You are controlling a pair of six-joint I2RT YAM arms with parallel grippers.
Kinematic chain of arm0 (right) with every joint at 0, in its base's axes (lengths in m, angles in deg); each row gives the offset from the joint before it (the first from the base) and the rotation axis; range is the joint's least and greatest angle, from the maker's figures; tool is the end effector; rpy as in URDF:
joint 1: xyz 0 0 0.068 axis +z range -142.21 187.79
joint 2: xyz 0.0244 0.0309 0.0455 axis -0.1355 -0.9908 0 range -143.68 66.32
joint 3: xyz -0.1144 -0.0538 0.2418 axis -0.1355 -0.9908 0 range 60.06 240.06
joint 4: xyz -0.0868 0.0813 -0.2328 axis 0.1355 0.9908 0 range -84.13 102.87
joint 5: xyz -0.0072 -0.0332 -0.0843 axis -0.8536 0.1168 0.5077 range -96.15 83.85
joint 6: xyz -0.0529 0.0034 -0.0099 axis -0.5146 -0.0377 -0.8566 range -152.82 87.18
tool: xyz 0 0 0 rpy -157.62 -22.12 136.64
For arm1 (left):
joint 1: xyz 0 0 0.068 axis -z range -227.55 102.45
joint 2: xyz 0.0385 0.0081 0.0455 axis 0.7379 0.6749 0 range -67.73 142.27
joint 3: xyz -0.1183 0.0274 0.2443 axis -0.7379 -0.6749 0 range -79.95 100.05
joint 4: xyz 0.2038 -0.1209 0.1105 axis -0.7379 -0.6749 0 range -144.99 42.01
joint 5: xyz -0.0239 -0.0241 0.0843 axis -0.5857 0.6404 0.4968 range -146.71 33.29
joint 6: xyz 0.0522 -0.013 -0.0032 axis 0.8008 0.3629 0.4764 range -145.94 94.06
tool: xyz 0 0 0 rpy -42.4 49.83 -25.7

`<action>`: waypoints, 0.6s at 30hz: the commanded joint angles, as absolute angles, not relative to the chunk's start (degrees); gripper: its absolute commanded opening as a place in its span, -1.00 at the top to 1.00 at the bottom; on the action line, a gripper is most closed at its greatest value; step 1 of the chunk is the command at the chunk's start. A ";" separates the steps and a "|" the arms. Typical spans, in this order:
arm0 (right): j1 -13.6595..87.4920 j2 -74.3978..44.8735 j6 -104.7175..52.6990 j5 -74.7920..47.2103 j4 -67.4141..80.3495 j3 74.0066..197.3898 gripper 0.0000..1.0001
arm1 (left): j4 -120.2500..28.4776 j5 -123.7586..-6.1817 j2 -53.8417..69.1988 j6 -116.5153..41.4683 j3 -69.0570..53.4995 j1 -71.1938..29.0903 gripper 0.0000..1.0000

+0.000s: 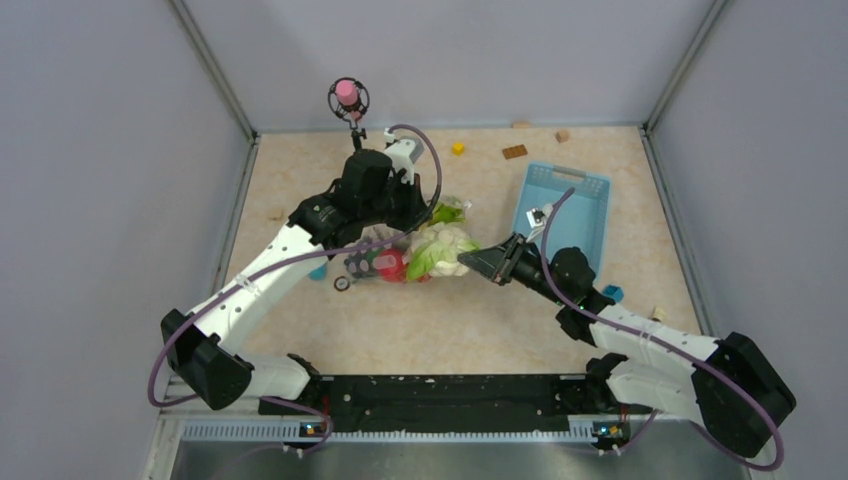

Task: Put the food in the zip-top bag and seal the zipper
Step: Place the fake vegetable in the zipper food storage bag.

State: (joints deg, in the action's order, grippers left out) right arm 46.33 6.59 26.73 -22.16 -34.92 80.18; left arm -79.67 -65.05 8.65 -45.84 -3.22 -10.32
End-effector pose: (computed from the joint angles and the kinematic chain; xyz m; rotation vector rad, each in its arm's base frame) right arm 0.1675 0.1460 0.2338 0.0725 1.7777 1.5202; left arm 0.2323 -0.1830 0.3748 0.4209 2.1620 -0.7324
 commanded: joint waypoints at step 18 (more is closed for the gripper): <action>54.20 1.70 20.59 7.65 -24.57 94.95 1.00 | -77.09 -73.19 5.98 -46.70 -0.98 -9.35 1.00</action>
State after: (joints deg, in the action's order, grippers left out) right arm 50.29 6.38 24.15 -4.08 -26.57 86.92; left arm -78.40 -65.35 8.54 -45.65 -3.22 -10.91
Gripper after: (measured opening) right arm 0.081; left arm 0.015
